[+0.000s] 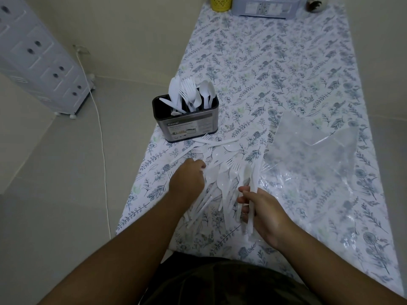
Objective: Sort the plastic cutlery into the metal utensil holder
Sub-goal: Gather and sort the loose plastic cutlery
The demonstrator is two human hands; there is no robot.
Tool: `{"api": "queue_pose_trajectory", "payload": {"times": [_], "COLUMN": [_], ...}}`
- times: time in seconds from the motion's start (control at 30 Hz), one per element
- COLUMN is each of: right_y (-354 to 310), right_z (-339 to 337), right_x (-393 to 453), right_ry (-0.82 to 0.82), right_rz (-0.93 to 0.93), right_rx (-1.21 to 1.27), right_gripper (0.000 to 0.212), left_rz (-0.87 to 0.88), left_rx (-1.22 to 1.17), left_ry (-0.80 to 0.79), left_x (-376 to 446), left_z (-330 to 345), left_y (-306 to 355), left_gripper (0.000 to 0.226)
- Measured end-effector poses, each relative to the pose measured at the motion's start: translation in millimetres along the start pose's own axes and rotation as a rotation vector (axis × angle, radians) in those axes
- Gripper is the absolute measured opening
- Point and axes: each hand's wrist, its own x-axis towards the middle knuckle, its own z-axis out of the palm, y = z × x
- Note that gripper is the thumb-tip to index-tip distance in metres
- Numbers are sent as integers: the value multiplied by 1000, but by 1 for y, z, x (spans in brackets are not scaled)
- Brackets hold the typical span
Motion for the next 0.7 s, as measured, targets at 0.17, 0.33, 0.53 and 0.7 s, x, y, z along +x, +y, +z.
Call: {"api": "queue_pose_trajectory", "payload": {"times": [0.17, 0.33, 0.53, 0.7], "right_y": [0, 1, -2, -3], "right_z": [-3, -2, 1, 3], "right_x": [-1, 1, -2, -3], "right_ry": [-6, -15, -19, -3], "right_rz": [-3, 6, 15, 23], "right_rx": [-18, -31, -39, -20], "right_gripper": [21, 22, 22, 23], "left_rz": [-45, -43, -82, -53], "left_rx": [101, 116, 89, -47], "left_ry": [-55, -64, -53, 47], "left_x": [2, 2, -2, -19], "left_z": [-2, 0, -1, -14], "left_y": [2, -1, 5, 4], "left_gripper": [26, 13, 16, 11]}}
